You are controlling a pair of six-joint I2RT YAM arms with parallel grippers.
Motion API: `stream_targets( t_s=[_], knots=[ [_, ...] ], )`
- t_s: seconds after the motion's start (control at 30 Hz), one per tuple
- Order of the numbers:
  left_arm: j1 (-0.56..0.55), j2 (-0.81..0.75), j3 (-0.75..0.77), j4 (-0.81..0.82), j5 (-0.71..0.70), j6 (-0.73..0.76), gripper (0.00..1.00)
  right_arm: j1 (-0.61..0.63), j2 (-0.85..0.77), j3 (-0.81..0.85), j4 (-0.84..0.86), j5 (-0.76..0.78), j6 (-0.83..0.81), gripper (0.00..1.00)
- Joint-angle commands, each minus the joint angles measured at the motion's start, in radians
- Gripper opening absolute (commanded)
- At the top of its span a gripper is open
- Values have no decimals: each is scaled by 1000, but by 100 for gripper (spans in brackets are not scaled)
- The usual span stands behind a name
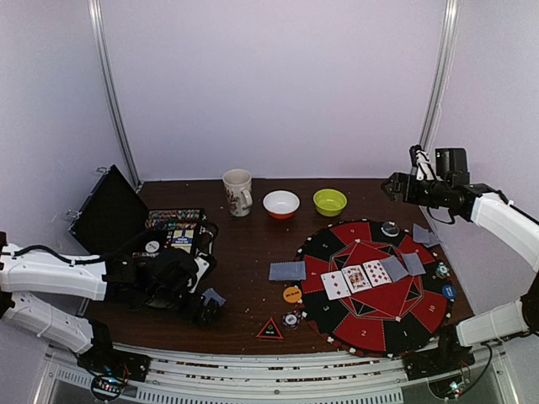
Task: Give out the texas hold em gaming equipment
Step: Place the poker card at the center of the board, then reset both arms
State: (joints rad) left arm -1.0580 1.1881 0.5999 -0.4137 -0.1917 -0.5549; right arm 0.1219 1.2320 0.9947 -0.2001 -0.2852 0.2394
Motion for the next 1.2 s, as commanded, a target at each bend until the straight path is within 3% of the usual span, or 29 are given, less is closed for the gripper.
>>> stream_targets(
  t_s=[0.0,0.17,0.27,0.37,0.47,0.63,0.8,0.97,1.17],
  knots=[
    [-3,-107,145,8,-100,84,98,-25,-9,37,74,11,-8,100],
    [59,-100,320,112,-507,179,98,-119,-25,-31,233,-1,50,100],
    [272,-105,344,211,-520,221,98,-192,-58,-143,420,15,116,100],
    [507,-176,224,428,-557,270,98,-226,-109,-308,643,133,106,100],
    [621,-241,71,679,-652,372,98,-241,-118,-430,792,210,67,100],
    [730,-273,-204,1064,-751,515,98,-243,-42,-596,1066,215,38,100],
    [787,-218,-385,1315,-751,571,98,-243,81,-680,1286,208,20,100],
    [793,-102,-486,1485,-643,604,98,-232,73,-730,1286,228,-4,100],
    [796,162,-543,1883,-552,686,98,-218,176,-754,1400,201,-43,100]
  ],
)
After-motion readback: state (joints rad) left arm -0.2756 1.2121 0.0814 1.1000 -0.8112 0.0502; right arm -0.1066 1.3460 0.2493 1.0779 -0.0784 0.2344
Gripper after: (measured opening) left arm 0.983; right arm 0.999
